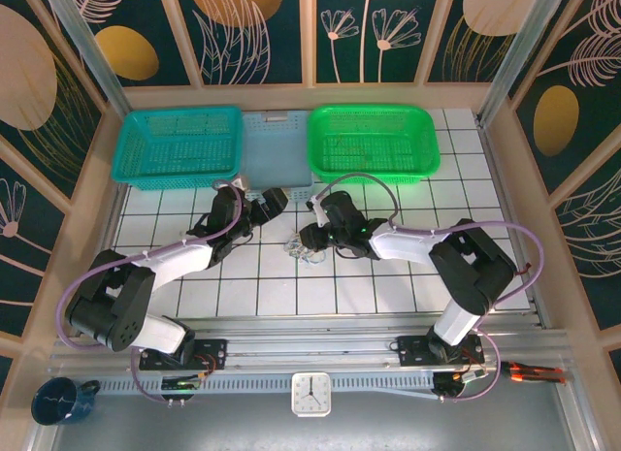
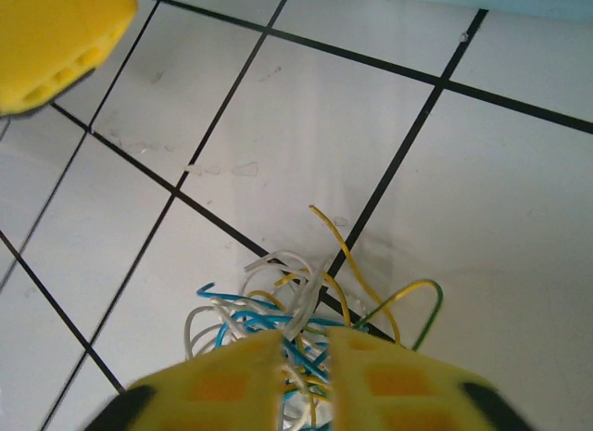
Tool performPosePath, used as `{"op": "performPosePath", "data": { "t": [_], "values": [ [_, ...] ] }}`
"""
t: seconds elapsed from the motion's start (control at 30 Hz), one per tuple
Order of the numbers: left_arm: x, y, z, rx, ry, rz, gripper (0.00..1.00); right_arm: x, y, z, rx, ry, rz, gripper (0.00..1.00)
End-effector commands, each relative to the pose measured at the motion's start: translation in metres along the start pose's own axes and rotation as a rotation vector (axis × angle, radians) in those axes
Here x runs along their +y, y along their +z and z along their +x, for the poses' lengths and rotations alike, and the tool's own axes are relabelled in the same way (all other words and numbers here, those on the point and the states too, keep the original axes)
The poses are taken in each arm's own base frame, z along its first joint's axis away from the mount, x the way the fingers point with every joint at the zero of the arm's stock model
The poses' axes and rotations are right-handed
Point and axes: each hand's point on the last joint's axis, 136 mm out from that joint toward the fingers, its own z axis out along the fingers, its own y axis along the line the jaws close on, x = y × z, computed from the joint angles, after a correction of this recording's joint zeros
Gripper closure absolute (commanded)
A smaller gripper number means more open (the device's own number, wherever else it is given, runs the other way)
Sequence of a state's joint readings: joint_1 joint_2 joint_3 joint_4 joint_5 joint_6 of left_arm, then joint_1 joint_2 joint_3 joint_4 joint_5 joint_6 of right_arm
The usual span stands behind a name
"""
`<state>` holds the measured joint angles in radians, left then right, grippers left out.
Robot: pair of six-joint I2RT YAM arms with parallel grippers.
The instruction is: Untangle the cables
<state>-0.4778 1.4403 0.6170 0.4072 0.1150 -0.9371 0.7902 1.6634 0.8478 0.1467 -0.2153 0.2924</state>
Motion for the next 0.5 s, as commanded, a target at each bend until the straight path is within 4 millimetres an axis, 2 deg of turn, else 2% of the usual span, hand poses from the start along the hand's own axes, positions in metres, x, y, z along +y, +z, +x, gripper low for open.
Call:
{"op": "performPosePath", "data": {
  "t": [0.0, 0.07, 0.47],
  "values": [
    [-0.003, -0.004, -0.003, -0.009, -0.015, 0.017, 0.01, -0.001, -0.004, -0.003, -0.019, -0.002, -0.017, 0.92],
    [-0.003, -0.004, -0.003, -0.007, -0.015, 0.016, 0.01, -0.003, -0.009, -0.004, -0.024, -0.002, -0.008, 1.0],
    [-0.004, 0.001, -0.001, 0.003, -0.016, 0.027, 0.01, -0.026, -0.051, -0.008, -0.125, 0.086, 0.055, 1.0]
  ]
}}
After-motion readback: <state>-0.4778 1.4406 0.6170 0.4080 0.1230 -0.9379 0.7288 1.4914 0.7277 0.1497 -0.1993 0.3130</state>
